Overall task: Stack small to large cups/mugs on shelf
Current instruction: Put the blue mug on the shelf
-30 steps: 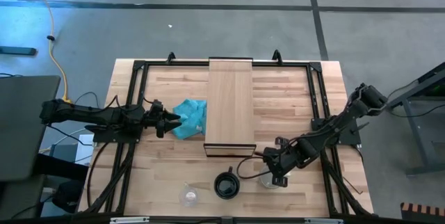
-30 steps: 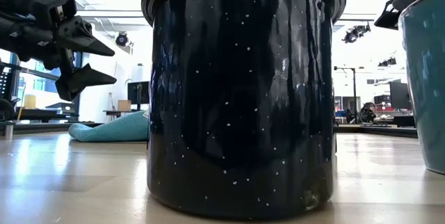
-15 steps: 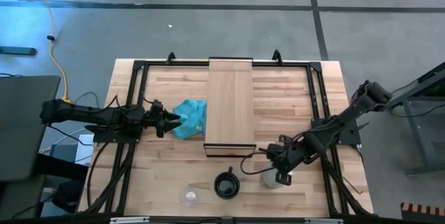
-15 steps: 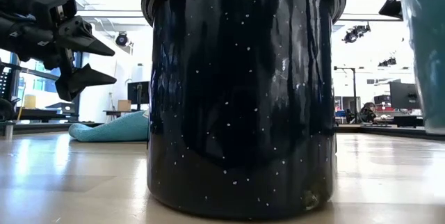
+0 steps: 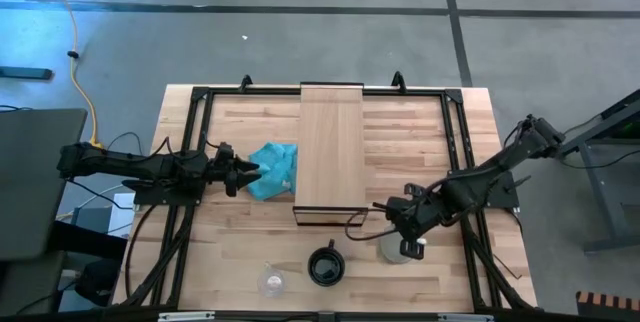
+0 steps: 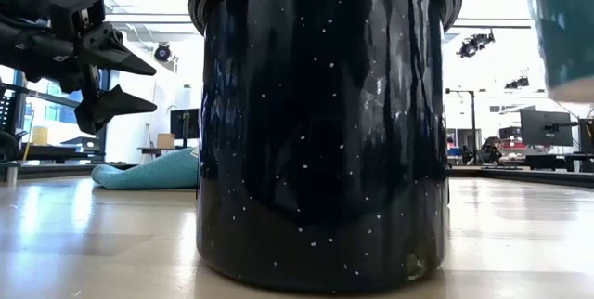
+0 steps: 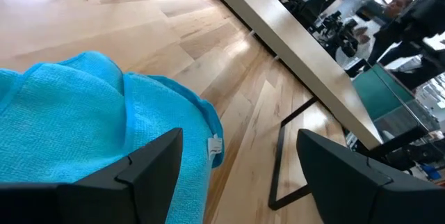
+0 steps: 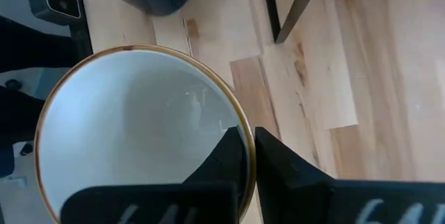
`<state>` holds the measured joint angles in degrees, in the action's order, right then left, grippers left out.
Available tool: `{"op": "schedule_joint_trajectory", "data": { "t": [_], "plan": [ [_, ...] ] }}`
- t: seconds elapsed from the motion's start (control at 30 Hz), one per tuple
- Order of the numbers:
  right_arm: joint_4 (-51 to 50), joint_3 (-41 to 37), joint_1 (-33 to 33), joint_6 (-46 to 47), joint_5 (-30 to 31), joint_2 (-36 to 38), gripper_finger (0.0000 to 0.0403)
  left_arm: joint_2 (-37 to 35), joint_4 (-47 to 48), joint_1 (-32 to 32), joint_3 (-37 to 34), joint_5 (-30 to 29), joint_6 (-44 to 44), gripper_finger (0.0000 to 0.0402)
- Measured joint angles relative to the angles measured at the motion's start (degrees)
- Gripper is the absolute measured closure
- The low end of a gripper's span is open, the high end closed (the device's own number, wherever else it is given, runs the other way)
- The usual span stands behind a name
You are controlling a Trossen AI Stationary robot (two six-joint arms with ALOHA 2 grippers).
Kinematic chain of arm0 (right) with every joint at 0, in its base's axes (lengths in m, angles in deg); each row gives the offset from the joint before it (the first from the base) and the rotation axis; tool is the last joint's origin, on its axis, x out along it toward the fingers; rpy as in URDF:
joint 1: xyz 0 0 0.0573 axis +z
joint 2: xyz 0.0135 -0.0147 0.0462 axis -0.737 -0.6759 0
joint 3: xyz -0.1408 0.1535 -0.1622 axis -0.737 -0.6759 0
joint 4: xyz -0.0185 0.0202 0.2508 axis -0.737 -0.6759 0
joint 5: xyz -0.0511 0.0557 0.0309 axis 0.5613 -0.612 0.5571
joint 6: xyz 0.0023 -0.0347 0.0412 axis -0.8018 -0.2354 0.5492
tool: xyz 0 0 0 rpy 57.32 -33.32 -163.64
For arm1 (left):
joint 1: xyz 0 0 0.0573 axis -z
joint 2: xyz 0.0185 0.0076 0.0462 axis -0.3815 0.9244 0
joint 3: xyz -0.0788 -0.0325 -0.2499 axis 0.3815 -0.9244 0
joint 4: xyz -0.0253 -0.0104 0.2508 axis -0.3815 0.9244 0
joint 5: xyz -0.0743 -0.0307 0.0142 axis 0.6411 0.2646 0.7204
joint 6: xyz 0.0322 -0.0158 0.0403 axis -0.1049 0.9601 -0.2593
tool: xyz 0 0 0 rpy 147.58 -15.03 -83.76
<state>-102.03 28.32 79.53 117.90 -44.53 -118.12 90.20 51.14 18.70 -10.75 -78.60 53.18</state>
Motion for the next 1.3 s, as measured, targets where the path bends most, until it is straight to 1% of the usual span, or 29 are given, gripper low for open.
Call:
{"op": "schedule_joint_trajectory", "data": {
  "t": [0.27, 0.43, 0.57, 0.87, 1.03, 1.3],
  "plan": [
    [-6.7, 7.0, -3.4, -1.9, 0.0, 0.0, 0.0403, 0.0, 0.0, 0.0, 0.0, 0.0, 0.0, 0.0131],
    [-9.4, 11.0, -6.2, -1.9, 0.1, 0.0, 0.0403, 0.0, 0.0, 0.0, 0.0, -0.3, 0.0, 0.0131],
    [-10.8, 13.7, -8.1, -3.7, 0.2, 0.0, 0.0403, 0.0, -0.1, 0.0, 0.0, -0.6, -0.1, 0.0131],
    [-17.8, 20.7, -13.3, -10.3, -0.9, 0.0, 0.0403, 0.0, -0.1, 0.0, 0.0, -0.7, -0.1, 0.0131],
    [-20.1, 24.0, -16.4, -14.2, -0.9, 0.0, 0.0403, 0.0, -0.3, 0.0, 0.0, -1.3, -0.1, 0.0131],
    [-22.8, 26.5, -22.7, -21.7, -2.5, 0.0, 0.0403, 0.0, -0.4, 0.0, 0.0, -2.5, -0.1, 0.0131]
  ]
}}
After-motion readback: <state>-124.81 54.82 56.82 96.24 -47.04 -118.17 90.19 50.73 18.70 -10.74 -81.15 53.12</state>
